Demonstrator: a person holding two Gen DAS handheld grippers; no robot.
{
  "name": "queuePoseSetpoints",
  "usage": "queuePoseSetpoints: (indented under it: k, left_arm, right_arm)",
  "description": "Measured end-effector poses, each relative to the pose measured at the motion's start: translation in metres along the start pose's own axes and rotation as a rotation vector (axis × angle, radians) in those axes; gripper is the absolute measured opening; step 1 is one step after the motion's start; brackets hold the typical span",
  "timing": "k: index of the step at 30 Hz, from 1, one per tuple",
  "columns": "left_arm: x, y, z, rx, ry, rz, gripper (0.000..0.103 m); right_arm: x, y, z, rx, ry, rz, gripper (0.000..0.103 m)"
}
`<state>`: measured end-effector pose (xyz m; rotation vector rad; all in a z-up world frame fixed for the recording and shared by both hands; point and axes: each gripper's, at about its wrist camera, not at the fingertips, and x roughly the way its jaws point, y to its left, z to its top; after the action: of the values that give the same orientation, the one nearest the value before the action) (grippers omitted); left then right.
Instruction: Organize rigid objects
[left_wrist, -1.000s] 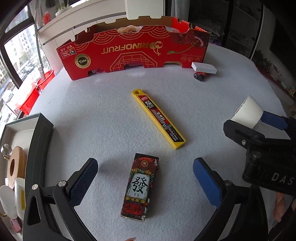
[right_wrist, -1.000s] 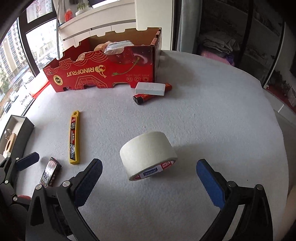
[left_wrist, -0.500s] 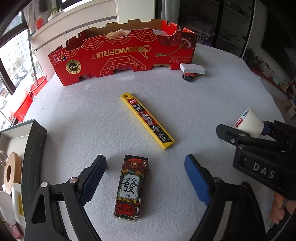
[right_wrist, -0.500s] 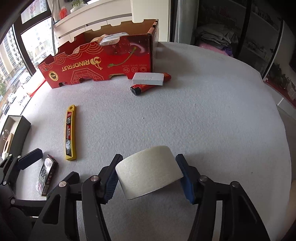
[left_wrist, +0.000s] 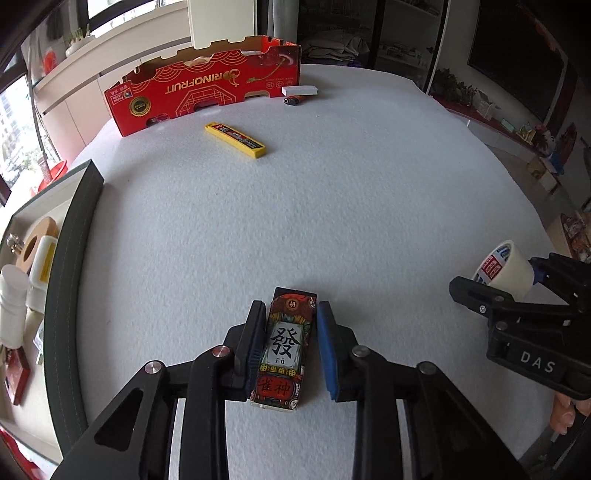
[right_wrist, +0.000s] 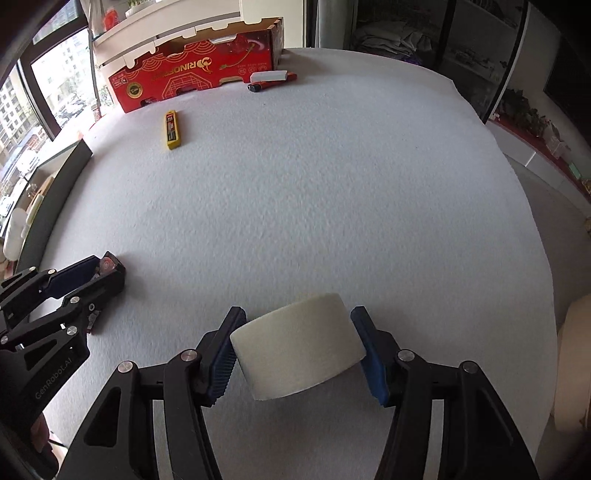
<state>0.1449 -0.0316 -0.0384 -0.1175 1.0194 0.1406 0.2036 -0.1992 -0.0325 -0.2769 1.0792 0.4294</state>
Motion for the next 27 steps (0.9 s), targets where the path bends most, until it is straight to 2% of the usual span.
queuePoseSetpoints:
  k: [4,7,12,15,21,27]
  left_arm:
    - [-0.022,0.003,-0.036,-0.029,-0.018,-0.029,0.03]
    - [-0.027,0.003,-0.048,-0.02,-0.041,-0.032,0.03]
    - [-0.028,-0.006,-0.053,-0.001,-0.074,0.016,0.03]
    - [-0.029,-0.005,-0.054,-0.02,-0.087,0.017,0.03]
    - [-0.03,-0.001,-0.054,-0.05,-0.086,-0.004,0.03]
    - [-0.035,0.011,-0.058,-0.105,-0.076,-0.052,0.028]
  right_arm:
    - [-0.019,0.009,-0.04,0.016,-0.019,-0.026,0.06]
    - [-0.026,0.012,-0.056,0.034,-0.058,-0.039,0.06]
    - [-0.028,0.014,-0.059,0.056,-0.086,-0.054,0.06]
    - [-0.028,0.014,-0.061,0.049,-0.099,-0.057,0.06]
    - [-0.028,0.017,-0.064,0.071,-0.124,-0.073,0.06]
    - [-0.028,0.017,-0.062,0.105,-0.097,-0.084,0.06]
